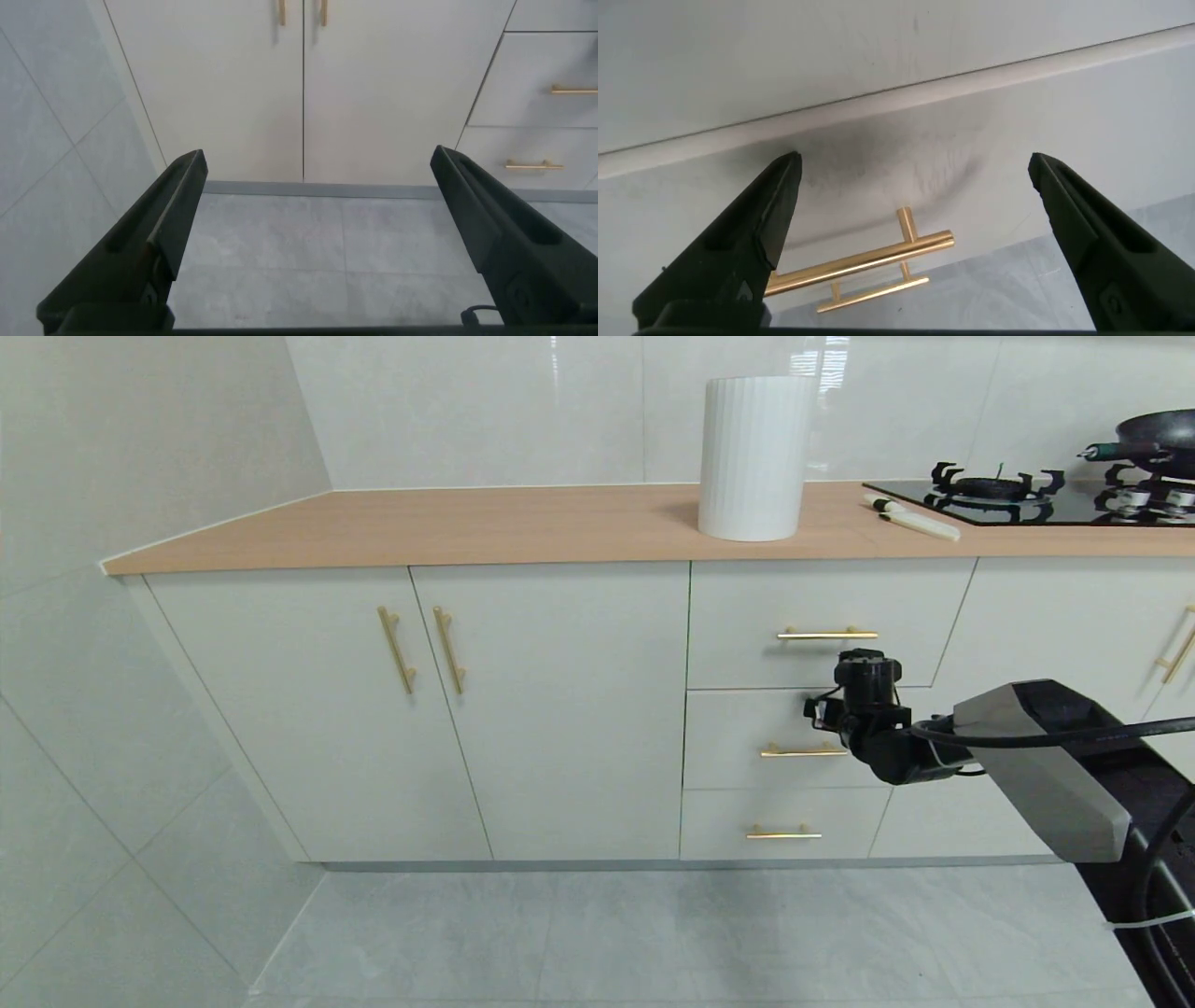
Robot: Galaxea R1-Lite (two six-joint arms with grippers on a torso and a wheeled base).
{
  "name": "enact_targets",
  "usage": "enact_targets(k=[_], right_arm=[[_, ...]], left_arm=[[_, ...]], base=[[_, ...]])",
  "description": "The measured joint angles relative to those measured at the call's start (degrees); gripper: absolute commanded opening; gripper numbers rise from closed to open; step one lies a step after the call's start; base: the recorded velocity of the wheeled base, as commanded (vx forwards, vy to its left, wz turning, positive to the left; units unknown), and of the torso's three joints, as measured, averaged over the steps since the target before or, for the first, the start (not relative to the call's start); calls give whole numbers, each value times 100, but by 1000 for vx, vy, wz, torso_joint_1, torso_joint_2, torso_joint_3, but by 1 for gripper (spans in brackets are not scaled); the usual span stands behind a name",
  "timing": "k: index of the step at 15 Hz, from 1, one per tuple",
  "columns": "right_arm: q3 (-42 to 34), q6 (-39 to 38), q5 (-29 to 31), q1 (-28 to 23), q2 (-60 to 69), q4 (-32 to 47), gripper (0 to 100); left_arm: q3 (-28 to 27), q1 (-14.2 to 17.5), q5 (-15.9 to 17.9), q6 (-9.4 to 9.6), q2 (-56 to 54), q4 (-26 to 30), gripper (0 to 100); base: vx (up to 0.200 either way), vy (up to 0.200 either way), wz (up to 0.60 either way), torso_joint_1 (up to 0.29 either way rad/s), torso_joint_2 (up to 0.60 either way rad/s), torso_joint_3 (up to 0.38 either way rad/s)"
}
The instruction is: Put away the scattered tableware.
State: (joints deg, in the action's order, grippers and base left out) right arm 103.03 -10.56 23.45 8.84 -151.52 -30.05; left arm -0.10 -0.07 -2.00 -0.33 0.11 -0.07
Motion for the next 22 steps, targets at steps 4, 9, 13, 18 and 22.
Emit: enact_targets(k=[4, 9, 13, 18, 22], right_arm=[[145, -2, 85, -7, -94, 5, 100], [-386, -127, 178, -27, 271, -16, 100], [-2249, -191, 74, 11, 1729, -492, 100], [-5353, 410, 143, 22, 4658, -1670, 100], [-7147, 1408, 244, -50, 7186, -1954, 100]], left_arm=[[0, -2, 0, 0, 0, 0, 100], [0, -2, -2, 1, 0, 0, 100], [0, -2, 0, 1, 0, 0, 100], [0, -2, 0, 0, 0, 0, 100], [0, -2, -2, 1, 0, 2, 100]], base=[[0, 0, 0, 0, 0, 0], [0, 0, 0, 0, 0, 0], [0, 0, 0, 0, 0, 0], [0, 0, 0, 0, 0, 0], [0, 0, 0, 0, 0, 0]])
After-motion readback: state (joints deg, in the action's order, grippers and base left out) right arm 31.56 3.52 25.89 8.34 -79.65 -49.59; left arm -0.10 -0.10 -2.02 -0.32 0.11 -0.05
